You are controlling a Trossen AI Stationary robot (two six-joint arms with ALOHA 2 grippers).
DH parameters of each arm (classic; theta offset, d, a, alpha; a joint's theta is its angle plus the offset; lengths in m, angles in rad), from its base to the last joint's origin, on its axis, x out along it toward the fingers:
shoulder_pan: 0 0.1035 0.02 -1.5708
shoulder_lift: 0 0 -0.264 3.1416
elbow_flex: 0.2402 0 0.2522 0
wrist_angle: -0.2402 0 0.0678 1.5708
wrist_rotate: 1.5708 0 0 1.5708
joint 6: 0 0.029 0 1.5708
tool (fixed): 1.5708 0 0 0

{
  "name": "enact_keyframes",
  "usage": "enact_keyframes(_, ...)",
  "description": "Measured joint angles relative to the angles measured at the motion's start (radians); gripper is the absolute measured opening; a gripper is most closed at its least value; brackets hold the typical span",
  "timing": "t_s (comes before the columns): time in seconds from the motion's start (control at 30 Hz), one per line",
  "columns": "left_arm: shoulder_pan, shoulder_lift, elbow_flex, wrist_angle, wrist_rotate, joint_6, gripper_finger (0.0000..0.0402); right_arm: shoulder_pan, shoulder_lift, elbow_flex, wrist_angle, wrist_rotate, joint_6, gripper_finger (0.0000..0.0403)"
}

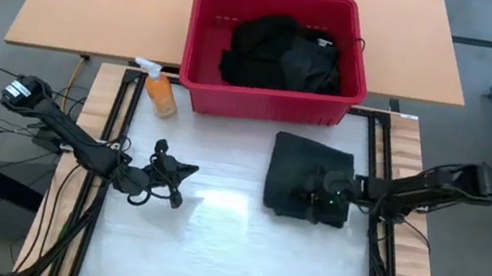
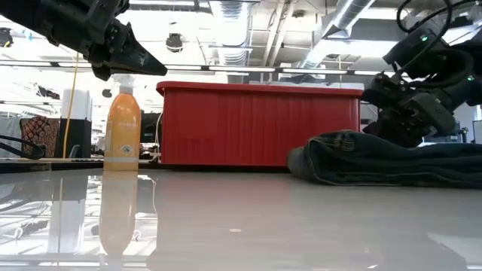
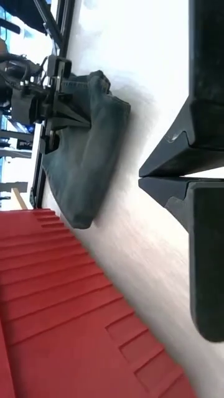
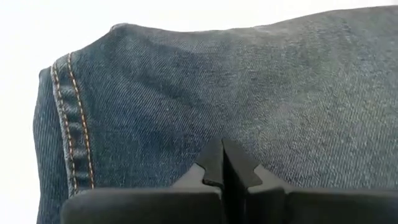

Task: Fold Laundry from Bin
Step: Fold the dark blue pants

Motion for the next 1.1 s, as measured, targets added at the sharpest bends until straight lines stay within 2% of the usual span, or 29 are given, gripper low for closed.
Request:
enact_keyframes(0.17, 0.000, 0.000, 0.000, 0.000, -0.004, -0.019, 0.0000, -0.085, -0.012, 0.000, -0.012, -0.153, -0.094, 0.0017)
enact_keyframes(0.43, 0.000, 0.000, 0.000, 0.000, -0.005, -0.017, 0.0000, -0.091, -0.017, 0.002, -0.034, -0.213, -0.097, 0.0017)
enact_keyframes(0.6, 0.000, 0.000, 0.000, 0.000, -0.005, -0.005, 0.0000, -0.030, -0.047, 0.043, -0.090, -0.204, -0.090, 0.0017)
enact_keyframes(0.83, 0.000, 0.000, 0.000, 0.000, -0.007, -0.003, 0.0000, 0.066, -0.104, 0.182, -0.081, -0.057, -0.067, 0.0017)
enact_keyframes(1.1, 0.000, 0.000, 0.001, -0.005, 0.002, -0.002, 0.0000, 0.206, 0.012, 0.236, -0.090, -0.036, 0.016, 0.0017)
